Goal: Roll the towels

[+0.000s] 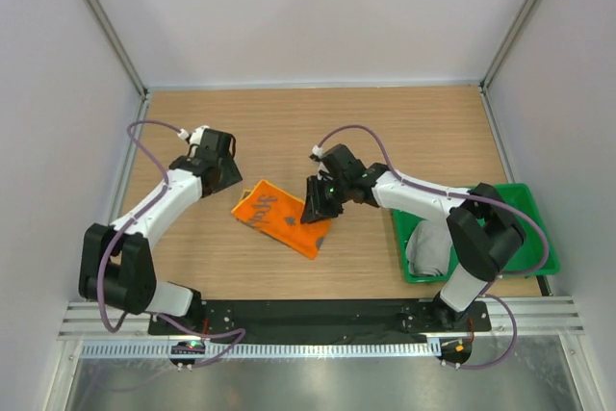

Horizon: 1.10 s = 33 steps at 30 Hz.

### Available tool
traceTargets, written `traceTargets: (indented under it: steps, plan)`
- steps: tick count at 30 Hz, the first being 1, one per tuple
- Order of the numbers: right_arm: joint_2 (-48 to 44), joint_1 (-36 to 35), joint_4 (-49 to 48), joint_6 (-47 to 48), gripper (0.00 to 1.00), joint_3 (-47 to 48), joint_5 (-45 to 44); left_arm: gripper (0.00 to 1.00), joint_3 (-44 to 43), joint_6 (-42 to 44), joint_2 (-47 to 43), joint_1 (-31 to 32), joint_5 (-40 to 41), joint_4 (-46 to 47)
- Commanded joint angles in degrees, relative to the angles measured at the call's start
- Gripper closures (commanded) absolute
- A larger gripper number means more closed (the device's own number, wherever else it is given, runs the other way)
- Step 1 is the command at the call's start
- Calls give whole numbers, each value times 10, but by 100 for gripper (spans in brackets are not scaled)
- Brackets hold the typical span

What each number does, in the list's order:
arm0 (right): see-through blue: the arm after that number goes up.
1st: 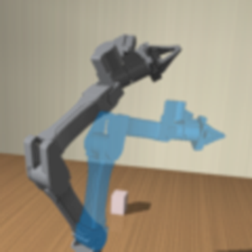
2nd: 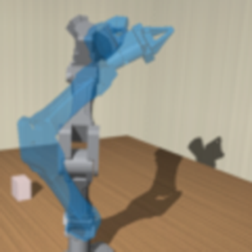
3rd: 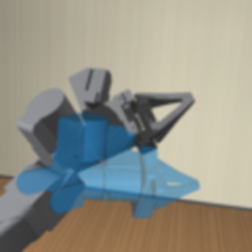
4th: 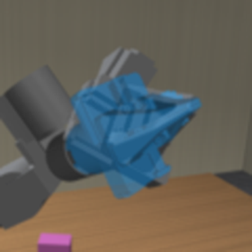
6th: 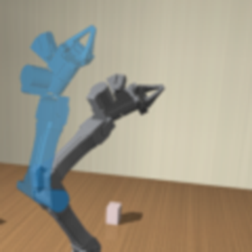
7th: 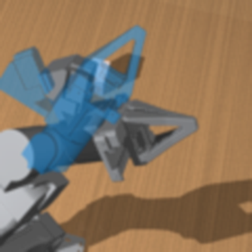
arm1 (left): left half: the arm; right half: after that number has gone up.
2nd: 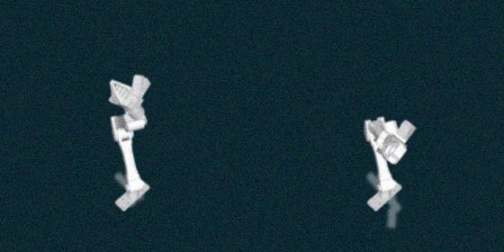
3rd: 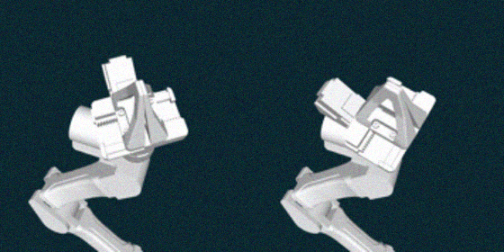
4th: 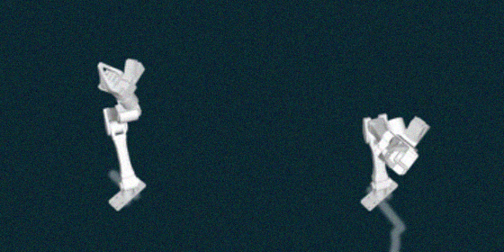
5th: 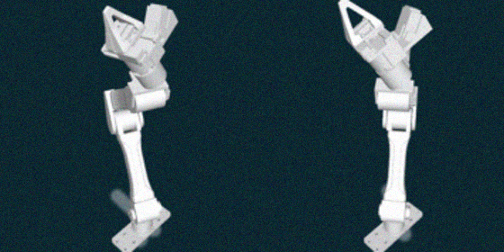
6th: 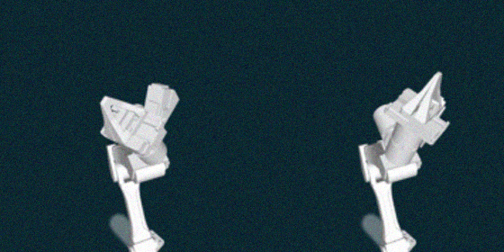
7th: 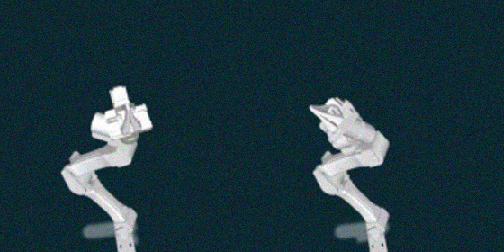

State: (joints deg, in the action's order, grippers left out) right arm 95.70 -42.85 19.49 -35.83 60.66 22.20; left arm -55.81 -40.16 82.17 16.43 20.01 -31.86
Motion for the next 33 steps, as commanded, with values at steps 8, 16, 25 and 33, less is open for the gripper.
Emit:
traceTargets:
  steps: [8, 16, 25, 33]
  plan:
    - [33, 38, 51, 47, 83, 75, -9, 38, -5, -11, -136, 93, -27, -26]
    - [52, 54, 54, 52, 92, 47, -41, 42, 59, -83, -187, 207, -59, -11]
    - [74, 81, 34, 65, 94, 7, -40, 45, 69, -109, -141, 310, -68, 60]
    - [88, 83, 20, 61, 96, -11, -35, 48, 75, -131, -49, 344, -83, 137]
